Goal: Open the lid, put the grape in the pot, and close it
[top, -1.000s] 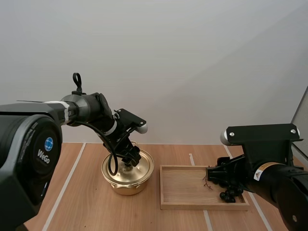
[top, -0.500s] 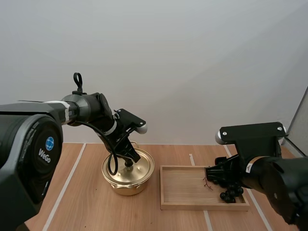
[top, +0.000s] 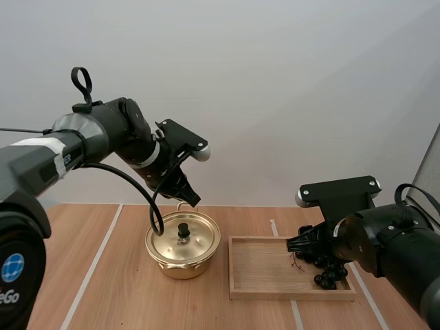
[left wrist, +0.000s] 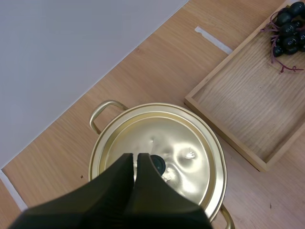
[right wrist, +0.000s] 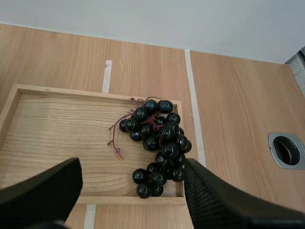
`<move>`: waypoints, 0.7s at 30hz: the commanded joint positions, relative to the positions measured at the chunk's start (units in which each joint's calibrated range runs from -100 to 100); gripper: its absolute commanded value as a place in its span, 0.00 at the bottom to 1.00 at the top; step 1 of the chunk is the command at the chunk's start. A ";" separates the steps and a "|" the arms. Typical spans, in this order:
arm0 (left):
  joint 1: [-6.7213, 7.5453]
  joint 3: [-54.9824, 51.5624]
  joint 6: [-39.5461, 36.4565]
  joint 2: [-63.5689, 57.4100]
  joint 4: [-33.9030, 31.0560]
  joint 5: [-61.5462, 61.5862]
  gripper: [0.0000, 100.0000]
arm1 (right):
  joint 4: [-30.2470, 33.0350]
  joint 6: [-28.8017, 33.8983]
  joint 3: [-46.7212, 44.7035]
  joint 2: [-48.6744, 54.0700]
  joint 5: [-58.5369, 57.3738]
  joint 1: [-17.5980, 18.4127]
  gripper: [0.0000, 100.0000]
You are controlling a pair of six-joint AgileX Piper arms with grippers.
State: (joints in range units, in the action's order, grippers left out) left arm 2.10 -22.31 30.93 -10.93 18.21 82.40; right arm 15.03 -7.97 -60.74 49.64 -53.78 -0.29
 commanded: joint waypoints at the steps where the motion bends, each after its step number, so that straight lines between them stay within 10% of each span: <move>1: 0.21 0.44 -0.22 -0.45 0.29 0.97 0.49 | 0.20 0.11 0.29 0.51 1.20 -0.18 1.00; 3: 0.21 0.44 -0.22 -0.45 0.53 1.93 0.98 | 0.20 0.11 0.29 0.51 1.20 -0.18 1.00; 21: 0.21 0.18 1.28 13.56 2.19 -0.84 1.00 | 0.20 0.11 0.29 0.50 1.02 -0.18 1.00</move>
State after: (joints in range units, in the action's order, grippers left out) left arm 2.10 -22.31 32.39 -0.76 20.82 82.52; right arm 15.03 -7.97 -60.74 49.64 -53.78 -0.29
